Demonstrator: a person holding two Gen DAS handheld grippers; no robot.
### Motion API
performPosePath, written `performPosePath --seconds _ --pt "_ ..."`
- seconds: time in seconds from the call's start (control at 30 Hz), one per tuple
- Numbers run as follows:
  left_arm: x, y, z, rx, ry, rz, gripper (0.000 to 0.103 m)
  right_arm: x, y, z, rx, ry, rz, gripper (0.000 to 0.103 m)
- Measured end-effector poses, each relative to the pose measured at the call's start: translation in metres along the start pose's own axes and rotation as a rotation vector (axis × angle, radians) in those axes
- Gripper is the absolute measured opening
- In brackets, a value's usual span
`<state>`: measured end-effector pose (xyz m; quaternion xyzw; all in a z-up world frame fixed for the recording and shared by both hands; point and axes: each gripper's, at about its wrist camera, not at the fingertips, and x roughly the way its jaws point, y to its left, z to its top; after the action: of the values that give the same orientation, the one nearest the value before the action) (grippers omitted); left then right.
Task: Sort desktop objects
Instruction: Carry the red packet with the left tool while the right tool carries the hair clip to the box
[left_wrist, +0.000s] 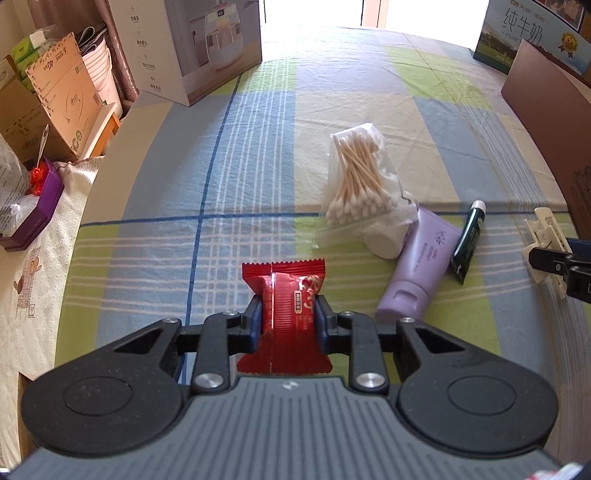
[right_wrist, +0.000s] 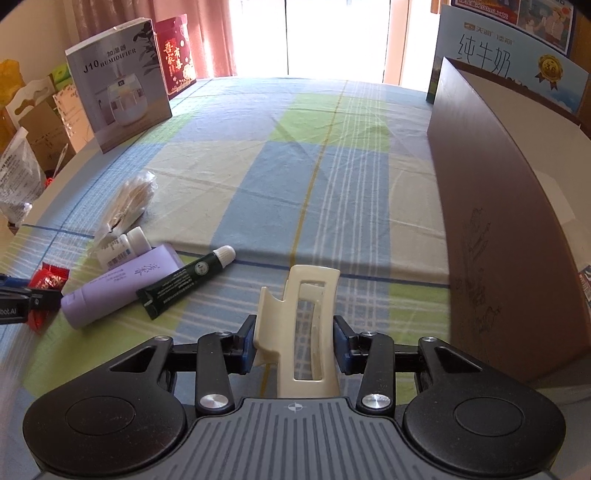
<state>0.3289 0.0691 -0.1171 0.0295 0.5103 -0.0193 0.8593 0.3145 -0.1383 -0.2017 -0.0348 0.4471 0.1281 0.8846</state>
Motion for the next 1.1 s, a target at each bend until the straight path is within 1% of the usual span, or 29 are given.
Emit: performPosePath --seconds 0.27,0.4,0.53,0.8,0.97,1.1 --pt "-0.02 0.001 -0.021 -0.036 0.026 -0.014 0.023 -0.035 -0.003 -0.01 0.025 -0.026 0.069 0.039" --pt "-0.042 -0.006 -0.03 -0.028 0.006 -0.031 0.023 -0.052 -0.006 -0.02 0.032 -0.01 0.121 0.039" --pt "-0.065 -0.022 -0.035 -0.014 -0.015 -0.071 0.023 -0.069 -0.01 -0.032 0.025 0.006 0.157 0.039" --pt "-0.101 -0.078 -0.033 0.068 -0.058 -0.163 0.023 -0.107 -0.036 -0.048 0.049 -0.004 0.19 0.039" --pt "-0.117 -0.118 -0.025 0.129 -0.089 -0.217 0.023 -0.135 -0.066 -0.052 0.095 -0.039 0.196 0.039" --pt "-0.128 -0.15 -0.016 0.169 -0.112 -0.271 0.023 -0.157 -0.095 -0.053 0.131 -0.07 0.185 0.039"
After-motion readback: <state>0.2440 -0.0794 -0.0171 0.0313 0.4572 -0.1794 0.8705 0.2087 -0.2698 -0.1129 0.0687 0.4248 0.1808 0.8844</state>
